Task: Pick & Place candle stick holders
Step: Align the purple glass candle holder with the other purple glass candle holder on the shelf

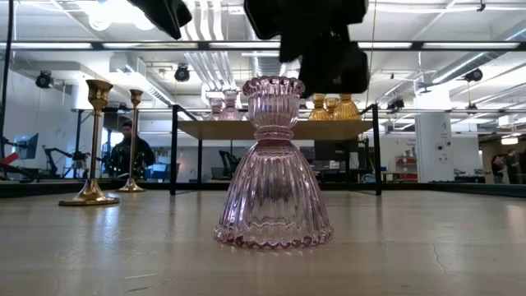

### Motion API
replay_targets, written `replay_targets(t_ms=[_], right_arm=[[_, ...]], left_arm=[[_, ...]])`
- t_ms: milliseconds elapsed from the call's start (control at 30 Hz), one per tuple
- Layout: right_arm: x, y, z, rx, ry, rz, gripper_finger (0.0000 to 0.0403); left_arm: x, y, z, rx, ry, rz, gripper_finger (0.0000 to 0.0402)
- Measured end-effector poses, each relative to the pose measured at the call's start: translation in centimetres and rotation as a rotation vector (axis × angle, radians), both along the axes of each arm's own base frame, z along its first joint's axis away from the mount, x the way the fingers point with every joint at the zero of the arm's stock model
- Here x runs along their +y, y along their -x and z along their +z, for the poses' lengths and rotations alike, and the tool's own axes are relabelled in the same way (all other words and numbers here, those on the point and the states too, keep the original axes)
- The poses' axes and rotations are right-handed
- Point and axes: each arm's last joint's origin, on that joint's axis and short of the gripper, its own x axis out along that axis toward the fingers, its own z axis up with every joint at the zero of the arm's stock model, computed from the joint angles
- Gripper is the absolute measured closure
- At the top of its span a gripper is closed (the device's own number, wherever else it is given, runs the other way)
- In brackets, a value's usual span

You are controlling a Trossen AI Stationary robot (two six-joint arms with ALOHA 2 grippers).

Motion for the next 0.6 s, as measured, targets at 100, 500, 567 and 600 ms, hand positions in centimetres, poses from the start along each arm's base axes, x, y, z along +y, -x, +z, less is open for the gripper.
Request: replay_targets(t_ms=[100,500,567,600], right_arm=[[0.0,-0.4,-0.4,-0.007,-0.004,-0.007,0.0241],[0.3,-1.3,-2.1,0.013,-0.003,-0.004,0.0248],[0.3,-1.3,-2.1,0.013,-0.003,-0.003,0.0251],[0.3,-1.4,-2.0,0.011,-0.005,-0.004,0.0253]], left_arm=[[0.1,0.1,-0.3,0.008,-0.002,0.001,0.0342],[0.3,0.3,-0.5,0.019,-0.003,0.01,0.0342],[0.4,0.3,-0.5,0.02,-0.003,0.011,0.0342],[0.4,0.3,-0.5,0.02,-0.003,0.011,0.0342]])
